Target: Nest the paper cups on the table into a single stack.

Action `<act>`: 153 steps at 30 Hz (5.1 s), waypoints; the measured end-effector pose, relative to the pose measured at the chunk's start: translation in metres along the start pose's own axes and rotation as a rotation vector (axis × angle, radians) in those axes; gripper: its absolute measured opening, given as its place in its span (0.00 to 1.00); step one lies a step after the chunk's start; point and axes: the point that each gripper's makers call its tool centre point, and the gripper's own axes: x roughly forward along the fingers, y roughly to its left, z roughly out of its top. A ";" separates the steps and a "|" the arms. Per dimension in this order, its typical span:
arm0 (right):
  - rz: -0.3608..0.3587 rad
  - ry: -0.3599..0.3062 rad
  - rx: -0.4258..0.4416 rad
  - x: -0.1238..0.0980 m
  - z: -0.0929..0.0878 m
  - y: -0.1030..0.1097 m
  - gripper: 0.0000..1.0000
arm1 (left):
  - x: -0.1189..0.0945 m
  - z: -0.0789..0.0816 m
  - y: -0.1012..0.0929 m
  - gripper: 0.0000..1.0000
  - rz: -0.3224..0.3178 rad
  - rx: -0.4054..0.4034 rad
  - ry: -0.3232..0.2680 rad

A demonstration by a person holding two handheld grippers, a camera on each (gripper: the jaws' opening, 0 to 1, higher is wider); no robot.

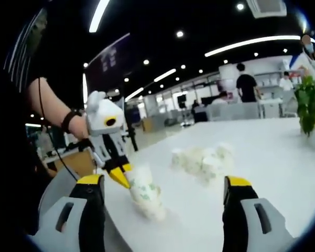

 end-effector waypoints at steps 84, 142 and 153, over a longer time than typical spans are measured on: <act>0.013 0.077 0.040 -0.002 -0.001 0.011 0.86 | -0.058 0.025 0.034 0.50 0.136 -0.275 -0.490; 0.017 0.204 0.025 0.033 -0.007 -0.005 0.88 | -0.108 -0.081 0.090 1.00 0.450 -0.380 -0.612; 0.000 0.273 -0.095 0.078 0.002 -0.058 0.82 | -0.105 -0.091 0.088 1.00 0.448 -0.411 -0.602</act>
